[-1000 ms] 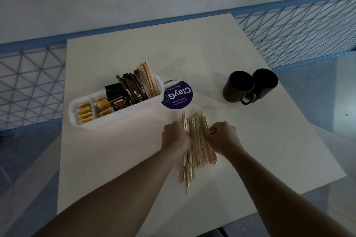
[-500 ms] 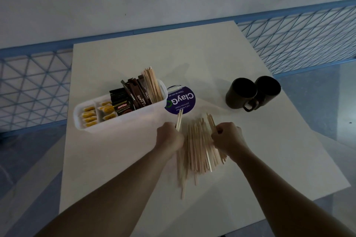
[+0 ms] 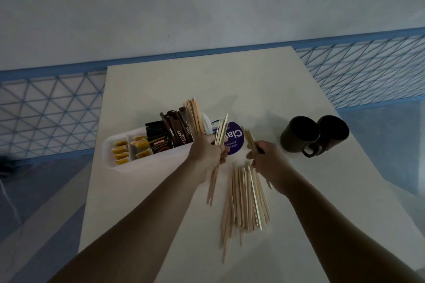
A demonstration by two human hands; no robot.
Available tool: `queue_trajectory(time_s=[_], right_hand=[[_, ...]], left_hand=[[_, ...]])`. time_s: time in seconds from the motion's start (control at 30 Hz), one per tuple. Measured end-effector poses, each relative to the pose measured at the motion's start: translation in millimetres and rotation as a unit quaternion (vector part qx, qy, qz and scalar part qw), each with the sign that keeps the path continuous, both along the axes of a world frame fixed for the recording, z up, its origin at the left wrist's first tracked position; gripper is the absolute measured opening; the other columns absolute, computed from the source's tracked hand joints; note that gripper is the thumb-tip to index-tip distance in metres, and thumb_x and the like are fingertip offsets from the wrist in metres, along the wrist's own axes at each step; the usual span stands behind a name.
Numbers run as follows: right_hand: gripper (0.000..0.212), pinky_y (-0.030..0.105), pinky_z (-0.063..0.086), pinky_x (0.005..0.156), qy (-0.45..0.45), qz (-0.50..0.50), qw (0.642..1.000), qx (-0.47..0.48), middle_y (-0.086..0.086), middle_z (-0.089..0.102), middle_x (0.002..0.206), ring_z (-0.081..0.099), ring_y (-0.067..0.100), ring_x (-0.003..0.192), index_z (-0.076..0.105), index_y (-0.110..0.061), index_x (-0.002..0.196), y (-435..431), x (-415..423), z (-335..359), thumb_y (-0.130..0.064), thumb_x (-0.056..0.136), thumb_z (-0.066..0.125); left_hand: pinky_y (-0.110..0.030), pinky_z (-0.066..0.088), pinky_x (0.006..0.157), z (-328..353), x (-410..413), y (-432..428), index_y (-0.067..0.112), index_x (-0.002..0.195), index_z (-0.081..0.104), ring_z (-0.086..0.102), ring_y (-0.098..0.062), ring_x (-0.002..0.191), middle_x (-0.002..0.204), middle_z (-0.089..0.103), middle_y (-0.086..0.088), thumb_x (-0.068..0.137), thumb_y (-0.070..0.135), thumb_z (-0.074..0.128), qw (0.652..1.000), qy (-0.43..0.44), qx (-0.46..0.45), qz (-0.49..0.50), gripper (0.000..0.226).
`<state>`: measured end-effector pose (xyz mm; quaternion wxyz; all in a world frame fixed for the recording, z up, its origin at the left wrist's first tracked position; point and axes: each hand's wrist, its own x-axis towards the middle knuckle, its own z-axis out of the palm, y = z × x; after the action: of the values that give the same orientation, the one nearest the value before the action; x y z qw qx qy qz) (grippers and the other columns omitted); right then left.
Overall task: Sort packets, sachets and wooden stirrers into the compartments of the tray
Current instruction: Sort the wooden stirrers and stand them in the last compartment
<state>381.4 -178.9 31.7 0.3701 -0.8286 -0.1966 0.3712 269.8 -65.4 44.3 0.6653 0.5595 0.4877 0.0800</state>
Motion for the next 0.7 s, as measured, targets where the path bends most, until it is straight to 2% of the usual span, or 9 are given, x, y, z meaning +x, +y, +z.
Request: queue_trajectory(time_s=[0.13,0.23,0.37,0.5,0.7], right_hand=[[0.02,0.032,0.052,0.07,0.052,-0.014,0.995,0.079,0.014,0.064,0.093,0.059,0.022,0.078,0.063,-0.006,0.104,24.0,-1.1,17.5,0.003,0.098,0.047],[0.026,0.036,0.059,0.08,0.053,-0.029,0.993,0.106,0.013,0.068,0.093,0.065,0.023,0.084,0.068,-0.01,0.102,49.8,-1.0,24.8,0.005,0.097,0.048],[0.033,0.033,0.06,0.08,0.101,-0.061,0.978,0.174,0.012,0.07,0.086,0.067,0.02,0.076,0.069,-0.004,0.104,79.3,-0.1,32.1,0.012,0.095,0.042],[0.032,0.035,0.06,0.084,0.136,-0.078,0.961,0.23,0.01,0.072,0.086,0.07,0.02,0.078,0.071,-0.008,0.099,102.3,-1.6,38.6,0.011,0.096,0.045],[0.03,0.036,0.058,0.09,0.152,-0.071,0.946,0.278,0.016,0.074,0.093,0.07,0.026,0.09,0.075,-0.011,0.094,131.6,-5.5,38.4,0.008,0.095,0.051]], left_hand=[[-0.032,0.057,0.081,19.7,6.5,18.7,0.008,0.117,0.065,0.064,-0.017,0.084,0.093,0.067,-0.008,0.099,0.002,0.051,0.997,-0.062,-0.024,0.045,0.024],[-0.029,0.059,0.079,33.4,9.4,35.0,0.01,0.113,0.068,0.067,-0.015,0.084,0.091,0.068,-0.005,0.099,0.001,0.049,0.993,-0.099,0.007,0.067,0.024],[-0.028,0.059,0.081,49.2,12.2,52.5,0.012,0.11,0.069,0.071,-0.012,0.084,0.091,0.069,-0.005,0.099,-0.001,0.048,0.983,-0.14,0.051,0.104,0.027],[-0.024,0.057,0.079,55.7,10.2,67.4,0.017,0.112,0.07,0.072,-0.01,0.092,0.098,0.073,-0.003,0.098,0.002,0.051,0.972,-0.157,0.116,0.13,0.028],[-0.034,0.058,0.086,49.0,11.4,85.1,0.021,0.113,0.07,0.071,-0.008,0.097,0.1,0.074,0.001,0.098,0.005,0.054,0.959,-0.167,0.145,0.175,0.027]])
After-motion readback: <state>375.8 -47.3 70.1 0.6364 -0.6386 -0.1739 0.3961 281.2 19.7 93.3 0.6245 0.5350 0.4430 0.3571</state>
